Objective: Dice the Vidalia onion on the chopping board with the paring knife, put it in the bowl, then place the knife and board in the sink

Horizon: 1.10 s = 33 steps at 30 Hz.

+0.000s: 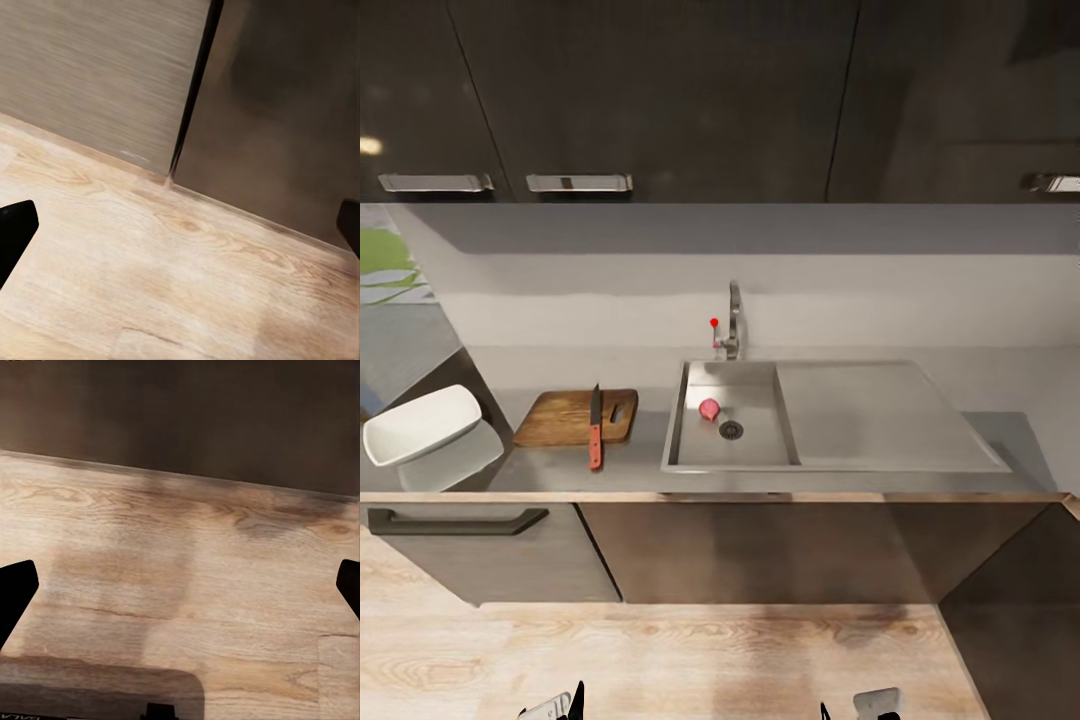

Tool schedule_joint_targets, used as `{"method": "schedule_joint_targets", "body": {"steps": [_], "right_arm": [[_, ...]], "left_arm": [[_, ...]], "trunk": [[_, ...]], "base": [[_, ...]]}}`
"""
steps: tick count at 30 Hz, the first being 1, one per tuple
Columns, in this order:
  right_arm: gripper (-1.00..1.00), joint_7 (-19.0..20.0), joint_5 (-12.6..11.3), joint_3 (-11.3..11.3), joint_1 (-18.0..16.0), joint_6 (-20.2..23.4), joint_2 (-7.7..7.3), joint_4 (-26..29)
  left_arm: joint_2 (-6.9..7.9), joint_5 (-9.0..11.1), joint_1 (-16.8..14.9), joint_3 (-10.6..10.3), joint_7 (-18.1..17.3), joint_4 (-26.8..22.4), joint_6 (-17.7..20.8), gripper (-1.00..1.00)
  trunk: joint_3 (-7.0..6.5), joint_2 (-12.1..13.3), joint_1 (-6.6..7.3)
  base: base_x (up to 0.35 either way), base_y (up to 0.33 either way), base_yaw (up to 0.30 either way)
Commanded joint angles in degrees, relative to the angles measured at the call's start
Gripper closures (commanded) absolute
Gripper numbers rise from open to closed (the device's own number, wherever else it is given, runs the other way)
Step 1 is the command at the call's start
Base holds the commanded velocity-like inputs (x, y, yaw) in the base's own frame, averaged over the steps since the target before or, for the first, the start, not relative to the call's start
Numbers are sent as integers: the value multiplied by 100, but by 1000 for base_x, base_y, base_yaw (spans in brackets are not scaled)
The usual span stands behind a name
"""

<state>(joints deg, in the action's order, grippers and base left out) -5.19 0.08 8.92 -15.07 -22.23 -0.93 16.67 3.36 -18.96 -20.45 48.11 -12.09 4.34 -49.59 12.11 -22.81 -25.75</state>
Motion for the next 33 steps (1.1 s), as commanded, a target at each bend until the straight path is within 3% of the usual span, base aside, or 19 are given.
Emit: {"method": "schedule_joint_targets", "body": {"steps": [1,33], "right_arm": [[-100,-53,1,48,-5,-10,-4,-2],[-100,-53,1,48,-5,-10,-4,-6]], "left_arm": [[7,-20,-6,49,-22,23,-25,-100],[7,-20,-5,49,-23,23,-25,-100]], "trunk": [[1,-10,-3],[-296,-10,-3]], "base": [[0,0,0],[0,0,0]]}}
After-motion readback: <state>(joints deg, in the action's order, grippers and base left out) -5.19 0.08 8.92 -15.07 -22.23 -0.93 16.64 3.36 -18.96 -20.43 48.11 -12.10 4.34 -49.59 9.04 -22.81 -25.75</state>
